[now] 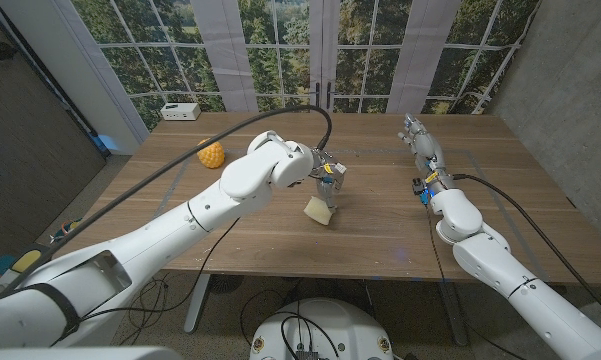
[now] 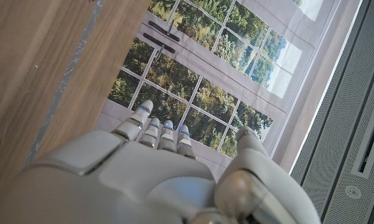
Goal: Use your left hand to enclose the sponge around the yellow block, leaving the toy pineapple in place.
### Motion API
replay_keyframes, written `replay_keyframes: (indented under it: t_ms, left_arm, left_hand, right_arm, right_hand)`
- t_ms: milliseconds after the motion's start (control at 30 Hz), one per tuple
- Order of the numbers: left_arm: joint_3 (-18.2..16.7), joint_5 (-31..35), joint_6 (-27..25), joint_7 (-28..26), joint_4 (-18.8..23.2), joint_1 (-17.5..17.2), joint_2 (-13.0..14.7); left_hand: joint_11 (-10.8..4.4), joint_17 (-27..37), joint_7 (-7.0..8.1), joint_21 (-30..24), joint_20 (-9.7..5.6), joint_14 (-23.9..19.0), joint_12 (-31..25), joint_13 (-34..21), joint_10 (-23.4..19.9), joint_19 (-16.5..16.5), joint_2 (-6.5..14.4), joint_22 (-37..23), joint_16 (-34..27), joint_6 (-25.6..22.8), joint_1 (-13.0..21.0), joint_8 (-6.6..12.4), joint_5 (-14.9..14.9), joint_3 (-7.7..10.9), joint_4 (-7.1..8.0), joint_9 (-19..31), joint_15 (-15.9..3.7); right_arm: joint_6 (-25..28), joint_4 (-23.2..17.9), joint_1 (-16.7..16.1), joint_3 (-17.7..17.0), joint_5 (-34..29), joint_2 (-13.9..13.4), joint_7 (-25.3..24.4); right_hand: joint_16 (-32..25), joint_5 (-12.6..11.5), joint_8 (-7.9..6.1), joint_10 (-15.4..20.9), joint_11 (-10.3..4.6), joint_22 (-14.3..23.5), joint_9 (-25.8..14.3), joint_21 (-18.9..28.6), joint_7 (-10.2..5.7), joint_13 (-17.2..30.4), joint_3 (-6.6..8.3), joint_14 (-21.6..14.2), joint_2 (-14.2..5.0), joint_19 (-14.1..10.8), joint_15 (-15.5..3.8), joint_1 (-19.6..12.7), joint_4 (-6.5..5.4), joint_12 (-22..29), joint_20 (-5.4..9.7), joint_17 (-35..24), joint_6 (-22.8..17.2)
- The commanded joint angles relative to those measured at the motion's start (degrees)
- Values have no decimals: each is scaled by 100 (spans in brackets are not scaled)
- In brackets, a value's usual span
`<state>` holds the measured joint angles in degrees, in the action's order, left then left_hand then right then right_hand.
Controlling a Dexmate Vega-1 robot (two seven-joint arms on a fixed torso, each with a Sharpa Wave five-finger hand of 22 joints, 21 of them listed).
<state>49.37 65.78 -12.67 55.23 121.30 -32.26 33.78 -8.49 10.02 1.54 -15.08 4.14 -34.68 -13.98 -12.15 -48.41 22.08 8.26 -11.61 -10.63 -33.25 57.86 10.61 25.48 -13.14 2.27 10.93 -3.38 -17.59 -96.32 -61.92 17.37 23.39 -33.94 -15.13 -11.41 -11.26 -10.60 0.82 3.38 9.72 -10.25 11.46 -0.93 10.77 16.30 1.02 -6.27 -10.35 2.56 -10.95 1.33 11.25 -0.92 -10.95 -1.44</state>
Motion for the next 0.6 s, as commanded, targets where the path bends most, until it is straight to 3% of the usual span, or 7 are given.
replay_keyframes:
  t_ms: [33, 100, 167, 300, 500, 600]
  left_arm:
    - [227, 348, 113, 629, -434, 397, -255]
    - [167, 132, 208, 518, -499, 422, -244]
    - [204, 38, 213, 742, -597, 544, -310]
    - [380, 201, 314, 823, -666, 708, -310]
    - [480, 219, 403, 874, -866, 833, -352]
    - [527, 81, 545, 841, -1000, 907, -350]
  left_hand:
    - [20, 20, -16, 19, 188, 348, 177, -51, 578, -141, -154, -24, 53, 474, -110, -82, -133, -161, 59, 11, -321]
    - [48, 24, -52, 61, 254, 536, 233, -68, 850, -235, -343, -21, 60, 684, -155, -77, -148, -300, 60, 10, -245]
    - [50, 29, -54, 87, 294, 723, 269, -86, 1084, -291, -492, -18, 70, 898, -165, -83, -129, -406, 47, 10, -189]
    - [87, 38, -70, 133, 321, 981, 293, -97, 1396, -393, -758, -15, 70, 1183, -166, -74, -51, -562, 9, 11, -80]
    - [-178, 43, 112, 138, 309, 1047, 238, -71, 1456, -400, -879, -13, 16, 1224, -11, -14, 98, -577, -74, 14, -197]
    - [-227, 45, 199, 136, 283, 1059, 219, -63, 1446, -394, -879, -13, 7, 1259, 55, -15, 150, -566, -101, 16, -229]
  right_arm:
    - [-42, 109, 20, -15, 43, 15, 34]
    - [-47, 112, 16, -20, 36, 20, 15]
    - [-66, 125, 15, -20, 39, 22, 23]
    - [-68, 138, 15, -17, 25, 32, 1]
    - [-84, 165, 21, -8, -21, 49, -40]
    - [-65, 166, 29, -5, -23, 65, -68]
  right_hand:
    - [-1, -19, -8, -25, 4, 22, -9, -13, -46, 22, 41, -33, -41, -61, 12, 17, 1, 4, 11, -5, 21]
    - [-1, -19, -9, -26, -6, 22, -9, -14, -48, 22, 41, -34, -39, -60, 12, 17, 1, 4, 10, -5, 20]
    - [-2, -19, -9, -25, -7, 22, -9, -14, -48, 22, 40, -36, -37, -61, 18, 18, 1, 4, 11, -5, 20]
    - [-3, -19, -10, -14, 0, 22, -9, -15, -48, 22, 40, -41, -34, -60, 12, 20, 1, 8, 8, -5, 17]
    - [-1, -19, -11, -16, -4, 22, -9, -16, -54, 22, 39, -41, -32, -61, 13, 24, -2, 7, 9, -6, 17]
    - [-1, -17, -11, -15, -4, 22, -9, -16, -49, 22, 35, -39, -27, -61, 19, 30, -5, 7, 7, -7, 16]
